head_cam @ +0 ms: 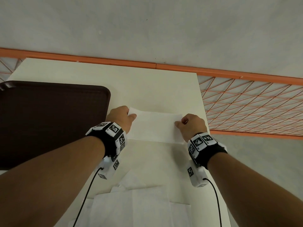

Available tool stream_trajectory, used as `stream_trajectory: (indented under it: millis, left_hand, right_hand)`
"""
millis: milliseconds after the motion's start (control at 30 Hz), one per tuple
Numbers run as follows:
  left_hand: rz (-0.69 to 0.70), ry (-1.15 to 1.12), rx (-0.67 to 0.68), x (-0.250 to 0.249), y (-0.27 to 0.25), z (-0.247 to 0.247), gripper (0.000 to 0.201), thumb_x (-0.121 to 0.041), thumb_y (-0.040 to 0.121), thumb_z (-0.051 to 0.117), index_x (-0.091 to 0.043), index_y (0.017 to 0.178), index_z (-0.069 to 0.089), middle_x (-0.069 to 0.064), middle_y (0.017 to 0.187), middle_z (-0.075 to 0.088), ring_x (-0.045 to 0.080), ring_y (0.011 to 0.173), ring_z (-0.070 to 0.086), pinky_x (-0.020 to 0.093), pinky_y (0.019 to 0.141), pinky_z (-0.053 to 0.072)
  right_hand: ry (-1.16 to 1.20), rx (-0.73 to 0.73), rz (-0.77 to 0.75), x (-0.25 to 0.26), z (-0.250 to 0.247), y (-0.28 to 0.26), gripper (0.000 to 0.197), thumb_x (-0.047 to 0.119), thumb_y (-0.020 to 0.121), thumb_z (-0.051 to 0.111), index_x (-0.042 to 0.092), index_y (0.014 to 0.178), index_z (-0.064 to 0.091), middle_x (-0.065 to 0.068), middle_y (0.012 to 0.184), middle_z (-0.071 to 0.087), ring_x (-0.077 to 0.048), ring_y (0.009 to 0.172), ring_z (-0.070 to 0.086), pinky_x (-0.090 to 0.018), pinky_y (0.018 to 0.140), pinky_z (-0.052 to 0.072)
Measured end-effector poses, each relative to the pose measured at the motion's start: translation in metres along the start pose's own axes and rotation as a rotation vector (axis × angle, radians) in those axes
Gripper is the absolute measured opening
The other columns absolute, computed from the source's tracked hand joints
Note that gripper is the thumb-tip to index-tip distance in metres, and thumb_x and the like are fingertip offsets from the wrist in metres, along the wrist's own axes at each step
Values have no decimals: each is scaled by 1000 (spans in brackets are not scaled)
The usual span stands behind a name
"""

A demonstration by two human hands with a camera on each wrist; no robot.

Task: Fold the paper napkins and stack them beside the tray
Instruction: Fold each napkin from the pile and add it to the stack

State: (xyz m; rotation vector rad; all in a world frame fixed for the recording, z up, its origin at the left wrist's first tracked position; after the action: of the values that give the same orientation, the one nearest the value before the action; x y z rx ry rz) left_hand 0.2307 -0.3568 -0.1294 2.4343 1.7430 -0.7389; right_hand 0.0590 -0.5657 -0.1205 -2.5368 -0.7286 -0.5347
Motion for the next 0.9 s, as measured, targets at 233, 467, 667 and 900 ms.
stream_trajectory:
  millis: [233,467,667,900]
  left_hand:
    - [-34,45,29,6,1,0,29,-43,92,56,-14,87,54,6,98,63,25,81,52,30,67,38]
    - [-61,-2,16,12,-11,-21,38,-49,89,57,-18,110,62,7,113,64,30,101,61,34,81,50]
    - [243,66,209,-6,-81,-30,21,-45,88,60,-24,88,64,-2,92,67,19,87,63,35,81,53]
    - [380,318,577,12,-184,15,48,-58,82,61,-25,116,57,-4,117,57,18,106,55,32,90,46]
  right_hand:
    - [-10,5,35,-1,0,0,26,44,84,66,21,94,59,-3,101,65,-23,84,58,-30,73,45]
    - [-57,7,63,-6,-10,-18,48,56,86,61,19,114,53,-3,108,63,-25,94,59,-33,78,46]
    - [-56,95,-100,-4,0,-90,23,48,87,62,26,89,60,2,89,66,-22,84,62,-36,80,54]
    - [-119,275,-222,-23,37,-205,22,52,87,58,29,83,57,8,83,66,-15,79,62,-30,74,51]
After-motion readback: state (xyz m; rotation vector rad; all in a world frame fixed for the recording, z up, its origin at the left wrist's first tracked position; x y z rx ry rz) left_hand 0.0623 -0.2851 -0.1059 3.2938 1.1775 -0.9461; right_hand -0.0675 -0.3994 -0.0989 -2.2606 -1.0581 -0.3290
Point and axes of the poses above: each hand's wrist, its own y-axis towards the middle knuckle, its own z-axis out of the palm, x = y × z, the point moved 6 cm from there along y, towards the middle knuckle
